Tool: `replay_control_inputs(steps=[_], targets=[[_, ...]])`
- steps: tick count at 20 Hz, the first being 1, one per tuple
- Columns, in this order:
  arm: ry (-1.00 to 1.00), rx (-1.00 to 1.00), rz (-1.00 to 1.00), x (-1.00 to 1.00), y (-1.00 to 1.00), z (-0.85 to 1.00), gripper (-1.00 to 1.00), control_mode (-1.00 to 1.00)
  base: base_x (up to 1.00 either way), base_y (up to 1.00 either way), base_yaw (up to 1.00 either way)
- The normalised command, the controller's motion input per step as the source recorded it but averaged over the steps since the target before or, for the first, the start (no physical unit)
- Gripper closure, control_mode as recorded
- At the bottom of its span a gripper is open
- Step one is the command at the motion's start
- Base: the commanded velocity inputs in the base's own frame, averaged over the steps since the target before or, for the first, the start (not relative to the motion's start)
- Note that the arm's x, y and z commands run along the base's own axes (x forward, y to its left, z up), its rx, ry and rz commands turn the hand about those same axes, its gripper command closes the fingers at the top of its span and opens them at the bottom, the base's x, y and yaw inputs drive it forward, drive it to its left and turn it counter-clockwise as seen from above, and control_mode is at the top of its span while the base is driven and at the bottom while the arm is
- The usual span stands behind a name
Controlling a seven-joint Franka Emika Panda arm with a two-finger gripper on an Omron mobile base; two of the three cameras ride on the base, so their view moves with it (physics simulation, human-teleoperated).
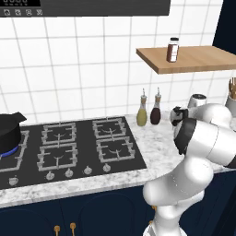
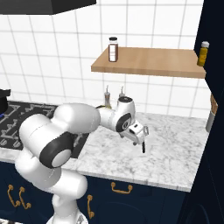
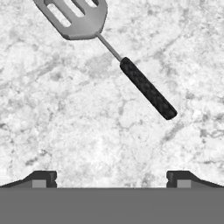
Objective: Put the carrot and avocado in the pot. Retrieve the spatula and lightly stir the vegetables in the pot.
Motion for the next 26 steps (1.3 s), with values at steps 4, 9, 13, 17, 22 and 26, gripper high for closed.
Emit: replay_control_inputs(steps=[4, 9, 13, 17, 22, 26], targets=[[0.0, 0.0, 0.01, 0.0, -0.86, -0.22, -1.0, -1.0, 0.0, 0.0, 0.0], [-0.03, 0.02, 0.0, 0.01, -0.5, -0.11, -1.0, -1.0, 0.0, 0.0, 0.0], [-0.04, 0.0, 0.05, 0.02, 0.0, -0.29, -1.0, -1.0, 0.0, 0.0, 0.0], [-0.01, -0.01, 0.08, 0.03, 0.0, -0.43, -1.0, -1.0, 0.0, 0.0, 0.0], [0.0, -0.02, 0.08, 0.16, 0.01, -0.43, -1.0, -1.0, 0.0, 0.0, 0.0], [-0.06, -0.01, 0.1, 0.17, 0.0, -0.23, -1.0, -1.0, 0.0, 0.0, 0.0]])
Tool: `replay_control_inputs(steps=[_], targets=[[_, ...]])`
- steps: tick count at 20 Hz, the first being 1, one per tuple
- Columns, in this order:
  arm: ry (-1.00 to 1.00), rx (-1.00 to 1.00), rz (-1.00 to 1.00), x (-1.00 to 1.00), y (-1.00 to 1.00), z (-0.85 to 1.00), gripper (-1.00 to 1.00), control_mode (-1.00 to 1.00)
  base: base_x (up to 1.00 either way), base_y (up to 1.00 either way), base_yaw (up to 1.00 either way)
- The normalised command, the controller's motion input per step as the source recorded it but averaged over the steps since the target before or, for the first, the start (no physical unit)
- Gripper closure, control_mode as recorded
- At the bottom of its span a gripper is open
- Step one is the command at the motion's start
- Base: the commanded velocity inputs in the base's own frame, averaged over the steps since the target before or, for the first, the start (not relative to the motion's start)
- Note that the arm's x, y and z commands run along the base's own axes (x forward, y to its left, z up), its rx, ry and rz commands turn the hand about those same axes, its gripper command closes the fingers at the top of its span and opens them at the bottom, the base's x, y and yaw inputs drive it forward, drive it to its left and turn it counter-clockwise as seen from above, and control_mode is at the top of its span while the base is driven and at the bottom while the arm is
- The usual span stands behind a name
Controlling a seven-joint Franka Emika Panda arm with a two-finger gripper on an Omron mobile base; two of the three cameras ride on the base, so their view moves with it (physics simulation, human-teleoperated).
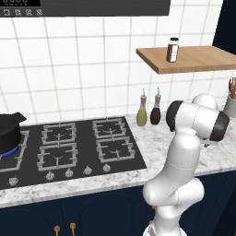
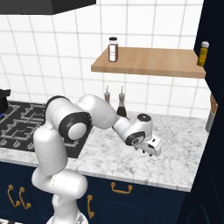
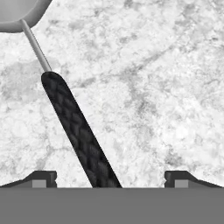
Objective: Put the carrot and avocado in the pot. Retrieve the spatula and lightly stir the vegetables in the pot.
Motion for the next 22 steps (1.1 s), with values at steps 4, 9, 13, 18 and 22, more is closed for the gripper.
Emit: replay_control_inputs(steps=[4, 9, 13, 18, 22], targets=[[-0.12, 0.0, 0.12, 0.3, -0.03, -0.08, -1.0, -1.0, 0.0, 0.0, 0.0], [-0.05, -0.06, 0.13, 0.34, 0.12, -0.38, 1.0, -1.0, 0.0, 0.0, 0.0], [0.16, -0.08, 0.04, 0.08, 0.28, -0.26, 1.0, -1.0, 0.0, 0.0, 0.0], [0.01, 0.0, 0.07, -0.02, 0.2, 0.02, 1.0, -1.0, 0.0, 0.0, 0.0], [-0.1, 0.0, 0.14, -0.58, 0.25, 0.54, 1.0, -1.0, 0.0, 0.0, 0.0]])
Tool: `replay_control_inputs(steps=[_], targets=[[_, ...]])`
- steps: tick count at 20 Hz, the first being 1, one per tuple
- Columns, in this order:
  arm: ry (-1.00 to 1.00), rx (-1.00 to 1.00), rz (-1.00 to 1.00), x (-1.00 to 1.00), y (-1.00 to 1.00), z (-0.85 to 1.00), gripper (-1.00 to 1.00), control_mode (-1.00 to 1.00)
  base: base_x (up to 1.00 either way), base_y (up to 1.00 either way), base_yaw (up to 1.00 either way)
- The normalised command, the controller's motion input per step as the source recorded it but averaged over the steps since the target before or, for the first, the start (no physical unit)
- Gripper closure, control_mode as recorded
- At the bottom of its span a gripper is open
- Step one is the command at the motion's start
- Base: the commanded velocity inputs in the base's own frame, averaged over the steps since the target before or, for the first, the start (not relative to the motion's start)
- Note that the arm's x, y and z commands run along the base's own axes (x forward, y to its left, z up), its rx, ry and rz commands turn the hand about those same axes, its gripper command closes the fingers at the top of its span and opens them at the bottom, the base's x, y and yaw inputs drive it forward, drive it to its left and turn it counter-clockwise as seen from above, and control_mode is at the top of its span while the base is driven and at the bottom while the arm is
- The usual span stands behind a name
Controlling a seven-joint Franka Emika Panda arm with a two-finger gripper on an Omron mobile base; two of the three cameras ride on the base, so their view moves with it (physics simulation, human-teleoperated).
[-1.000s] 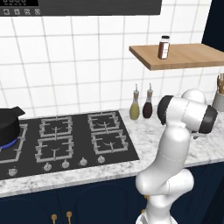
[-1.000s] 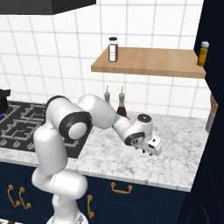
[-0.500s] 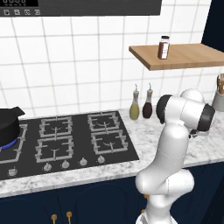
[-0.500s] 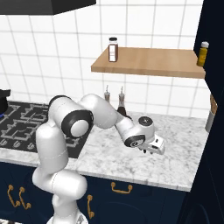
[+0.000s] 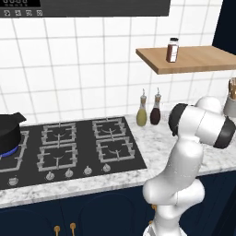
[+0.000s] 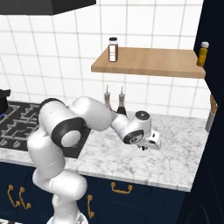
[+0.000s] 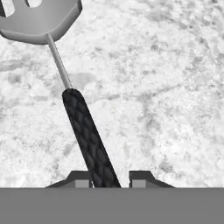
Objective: Put the carrot and avocado in the pot. Retrieve the spatula and lightly stir the vegetables in the pot.
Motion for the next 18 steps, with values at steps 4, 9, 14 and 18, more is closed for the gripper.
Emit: replay_control_inputs(steps=[4, 9, 14, 18], targets=[[-0.11, -0.04, 0.18, -0.98, 0.42, 1.0, 1.0, -1.0, 0.0, 0.0, 0.0], [0.02, -0.01, 0.24, -0.77, 0.72, 1.0, 1.0, -1.0, 0.0, 0.0, 0.0], [0.09, 0.0, 0.27, -0.33, 0.96, 1.0, 1.0, -1.0, 0.0, 0.0, 0.0], [0.02, -0.05, 0.24, -0.21, 0.62, 1.0, 1.0, -1.0, 0.0, 0.0, 0.0]])
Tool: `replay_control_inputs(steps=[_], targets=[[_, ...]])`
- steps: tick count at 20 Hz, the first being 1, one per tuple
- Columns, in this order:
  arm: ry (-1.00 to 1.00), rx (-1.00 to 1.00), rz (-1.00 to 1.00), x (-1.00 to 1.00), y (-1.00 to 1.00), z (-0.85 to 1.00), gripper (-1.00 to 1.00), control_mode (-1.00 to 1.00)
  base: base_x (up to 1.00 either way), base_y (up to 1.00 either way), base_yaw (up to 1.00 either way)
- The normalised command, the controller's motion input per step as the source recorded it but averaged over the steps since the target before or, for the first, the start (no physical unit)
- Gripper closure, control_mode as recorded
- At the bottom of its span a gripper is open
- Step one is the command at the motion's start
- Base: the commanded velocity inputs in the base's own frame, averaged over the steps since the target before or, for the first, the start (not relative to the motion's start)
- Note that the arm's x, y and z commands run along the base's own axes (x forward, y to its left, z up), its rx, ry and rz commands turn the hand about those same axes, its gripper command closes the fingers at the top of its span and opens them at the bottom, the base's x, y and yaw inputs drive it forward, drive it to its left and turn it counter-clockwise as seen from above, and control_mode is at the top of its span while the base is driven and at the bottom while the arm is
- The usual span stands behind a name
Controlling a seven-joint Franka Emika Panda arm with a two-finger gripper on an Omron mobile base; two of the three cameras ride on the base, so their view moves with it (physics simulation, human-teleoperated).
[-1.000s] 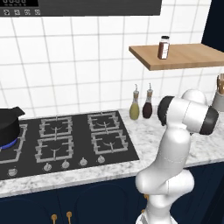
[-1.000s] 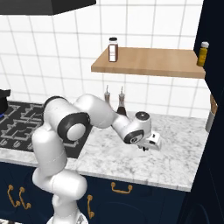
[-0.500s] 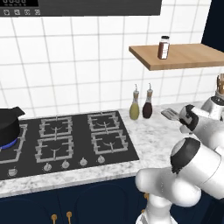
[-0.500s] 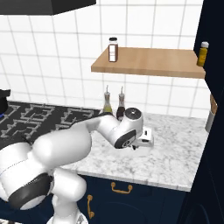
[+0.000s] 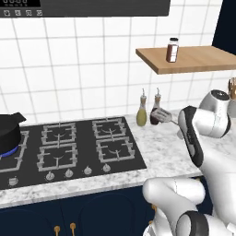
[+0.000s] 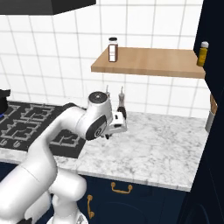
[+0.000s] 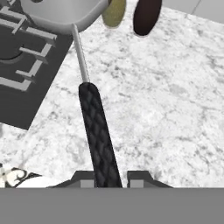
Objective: Put the carrot and avocado in the pot. Retrieve the spatula and lightly stir the vegetables in the pot.
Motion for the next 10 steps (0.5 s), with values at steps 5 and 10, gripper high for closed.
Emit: replay_control_inputs(steps=[5, 10], targets=[[0.02, -0.08, 0.15, -0.16, 0.68, 0.89, 1.0, -1.0, 0.0, 0.0, 0.0], [0.1, 0.0, 0.1, -0.02, 0.37, 0.04, 1.0, -1.0, 0.0, 0.0, 0.0]])
